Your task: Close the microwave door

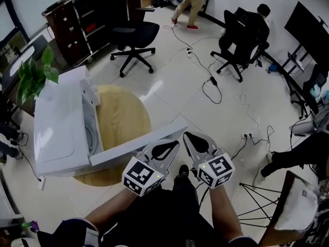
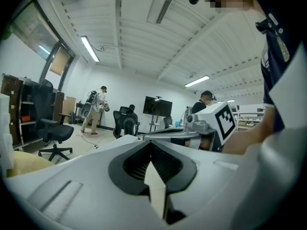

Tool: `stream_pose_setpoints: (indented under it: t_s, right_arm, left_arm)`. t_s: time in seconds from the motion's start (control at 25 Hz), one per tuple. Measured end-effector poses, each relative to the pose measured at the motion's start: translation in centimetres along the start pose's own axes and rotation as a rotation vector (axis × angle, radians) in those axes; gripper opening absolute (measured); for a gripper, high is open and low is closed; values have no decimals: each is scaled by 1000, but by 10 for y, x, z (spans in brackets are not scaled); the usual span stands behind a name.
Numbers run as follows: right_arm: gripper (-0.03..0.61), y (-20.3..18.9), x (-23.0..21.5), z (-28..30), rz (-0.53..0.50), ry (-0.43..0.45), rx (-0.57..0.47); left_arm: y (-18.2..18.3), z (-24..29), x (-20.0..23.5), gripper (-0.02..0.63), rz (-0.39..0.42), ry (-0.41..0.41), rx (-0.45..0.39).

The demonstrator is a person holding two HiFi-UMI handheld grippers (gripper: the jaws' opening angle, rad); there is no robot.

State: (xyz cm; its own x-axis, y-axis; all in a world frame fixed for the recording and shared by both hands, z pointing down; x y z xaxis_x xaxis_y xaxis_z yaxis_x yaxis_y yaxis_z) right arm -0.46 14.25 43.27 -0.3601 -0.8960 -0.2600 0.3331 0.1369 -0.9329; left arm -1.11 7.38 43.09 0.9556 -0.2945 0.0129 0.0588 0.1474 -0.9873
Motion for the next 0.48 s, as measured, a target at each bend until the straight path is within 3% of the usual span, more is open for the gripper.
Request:
stream_pose_setpoints:
  t_s: [0.48]
  right_arm:
    - [2,9,-27,42,-48,290,56]
  left_arm:
    - [7,23,23,12,-41,270,29]
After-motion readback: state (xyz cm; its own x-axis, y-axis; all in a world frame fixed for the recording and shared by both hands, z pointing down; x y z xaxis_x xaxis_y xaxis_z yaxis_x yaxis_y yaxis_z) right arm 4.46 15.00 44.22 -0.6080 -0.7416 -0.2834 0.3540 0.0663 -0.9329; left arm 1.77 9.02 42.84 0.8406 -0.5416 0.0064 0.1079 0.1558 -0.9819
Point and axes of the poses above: the fingertips, and each gripper's own axes: z forward along the fingers, x to its left, y out of its top, the point moved 3 cm from there along -z, backward along the fingers, and after that the axes turned 10 degrees about z, right-handed, at the moved point
